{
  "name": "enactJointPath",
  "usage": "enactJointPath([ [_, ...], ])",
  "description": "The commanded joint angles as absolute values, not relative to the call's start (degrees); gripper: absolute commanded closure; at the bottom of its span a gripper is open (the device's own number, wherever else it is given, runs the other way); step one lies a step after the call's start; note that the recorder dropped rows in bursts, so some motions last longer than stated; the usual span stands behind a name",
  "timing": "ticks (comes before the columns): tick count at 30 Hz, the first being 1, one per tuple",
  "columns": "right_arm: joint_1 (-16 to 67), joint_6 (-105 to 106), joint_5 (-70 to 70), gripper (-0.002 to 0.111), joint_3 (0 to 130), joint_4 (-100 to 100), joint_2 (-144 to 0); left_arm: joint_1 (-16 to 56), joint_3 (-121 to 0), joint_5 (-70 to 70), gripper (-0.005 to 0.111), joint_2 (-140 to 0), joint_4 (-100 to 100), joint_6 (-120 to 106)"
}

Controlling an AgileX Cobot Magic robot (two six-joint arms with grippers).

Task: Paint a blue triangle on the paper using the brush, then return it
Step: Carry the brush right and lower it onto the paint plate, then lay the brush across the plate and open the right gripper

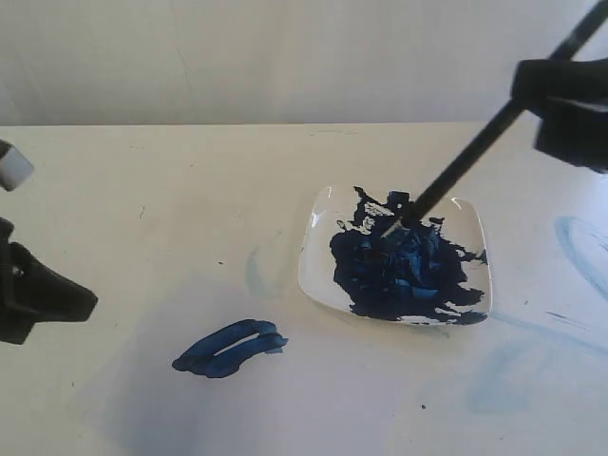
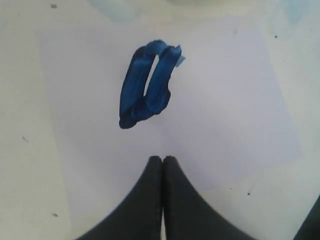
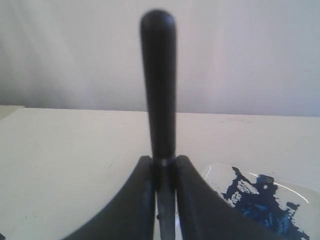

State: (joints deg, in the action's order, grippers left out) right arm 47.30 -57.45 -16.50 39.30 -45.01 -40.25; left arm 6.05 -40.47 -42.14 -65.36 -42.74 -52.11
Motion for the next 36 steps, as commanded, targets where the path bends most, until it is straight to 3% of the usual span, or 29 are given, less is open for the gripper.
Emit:
enactJointPath([
  [1,47.41,-56.76,-22.16,0.108,36.6,-43.08,-31.1,5.76,-40.68,-45.31,0.107,-54.84,-42.92,-47.28],
  [8,47.41,-56.53,-24.43,0.108,32.29,-43.08,-16.63,5.76,-40.68,-43.95,0.107,-34.48,-38.25,-35.91],
  [14,47.41,-56.53,-24.7,0.108,28.11,-40.51,-7.48,5.76,-40.68,-44.35,0.107,-19.8,-21.57,-18.53],
  [24,47.41,-60.3,-25.71,0.108,24.27,-42.81,-4.99,6.53,-40.68,-51.03,0.107,-3.82,-3.76,-7.44],
  [28,47.41,-76.1,-29.75,0.108,23.88,-53.47,-7.27,7.34,-40.58,-51.03,0.107,-3.41,-3.2,-7.56],
  [31,47.41,-101.61,-40.28,0.108,23.88,-66.11,-12.09,7.44,-36.84,-50.48,0.107,-3.41,-2.26,-7.56],
  [36,47.41,-120.57,-40.5,0.108,24.3,-81.01,-22.66,7.44,-29.35,-47.85,0.107,-3.41,-2.52,-7.33],
])
